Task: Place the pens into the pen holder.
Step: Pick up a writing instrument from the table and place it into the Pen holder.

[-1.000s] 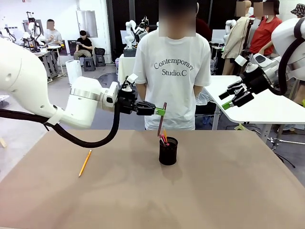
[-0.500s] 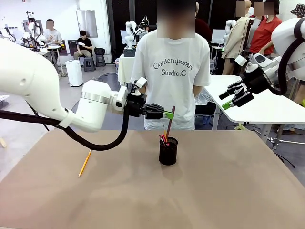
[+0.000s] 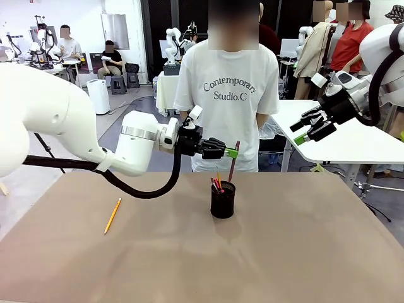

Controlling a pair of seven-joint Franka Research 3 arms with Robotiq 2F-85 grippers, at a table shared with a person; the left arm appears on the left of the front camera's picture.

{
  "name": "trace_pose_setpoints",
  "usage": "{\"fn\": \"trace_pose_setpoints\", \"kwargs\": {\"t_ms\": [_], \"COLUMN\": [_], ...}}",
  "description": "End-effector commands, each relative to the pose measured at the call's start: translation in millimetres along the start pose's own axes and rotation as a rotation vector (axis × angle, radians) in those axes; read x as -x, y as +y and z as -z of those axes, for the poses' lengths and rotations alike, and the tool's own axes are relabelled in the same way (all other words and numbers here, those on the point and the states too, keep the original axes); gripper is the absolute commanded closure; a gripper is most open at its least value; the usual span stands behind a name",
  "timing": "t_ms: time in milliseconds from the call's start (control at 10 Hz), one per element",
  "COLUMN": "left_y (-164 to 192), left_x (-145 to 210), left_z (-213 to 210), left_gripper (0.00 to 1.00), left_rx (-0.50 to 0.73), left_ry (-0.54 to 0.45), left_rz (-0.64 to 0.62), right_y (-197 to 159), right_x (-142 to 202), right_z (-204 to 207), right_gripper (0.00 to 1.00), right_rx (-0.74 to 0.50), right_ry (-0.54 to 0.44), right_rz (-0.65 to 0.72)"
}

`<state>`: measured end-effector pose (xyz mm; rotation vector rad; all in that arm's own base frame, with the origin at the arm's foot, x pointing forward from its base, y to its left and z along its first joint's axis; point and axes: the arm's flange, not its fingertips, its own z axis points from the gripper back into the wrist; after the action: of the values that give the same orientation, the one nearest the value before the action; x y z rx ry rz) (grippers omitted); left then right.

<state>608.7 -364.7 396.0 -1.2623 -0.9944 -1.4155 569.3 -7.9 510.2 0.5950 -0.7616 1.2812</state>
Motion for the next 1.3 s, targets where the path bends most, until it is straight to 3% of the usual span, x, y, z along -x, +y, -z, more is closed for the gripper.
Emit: {"fn": "trace_pose_setpoints", "kwargs": {"t_ms": [0, 700, 800, 1200], "left_y": [6.7, 28.9, 31.1, 31.2], "left_x": [4.2, 42.2, 47.4, 48.6], "left_z": [4.6, 6.5, 7.1, 2.0], "left_gripper": [1.00, 1.00, 0.93, 0.13], "left_rx": [0.012, 0.025, 0.020, 0.004], "left_ry": [0.007, 0.033, 0.039, 0.037], "left_rz": [0.050, 0.071, 0.065, 0.076], "right_y": [0.1, 0.1, 0.1, 0.1], "right_x": [-1.9, -1.9, -1.9, -1.9], "right_z": [-1.5, -1.5, -1.5, -1.5], "right_gripper": [0.00, 0.00, 0.00, 0.00], "right_rx": [0.003, 0.003, 0.003, 0.003], "right_ry": [0.000, 0.000, 0.000, 0.000], "right_rz": [-0.004, -0.004, -0.004, -0.004]}}
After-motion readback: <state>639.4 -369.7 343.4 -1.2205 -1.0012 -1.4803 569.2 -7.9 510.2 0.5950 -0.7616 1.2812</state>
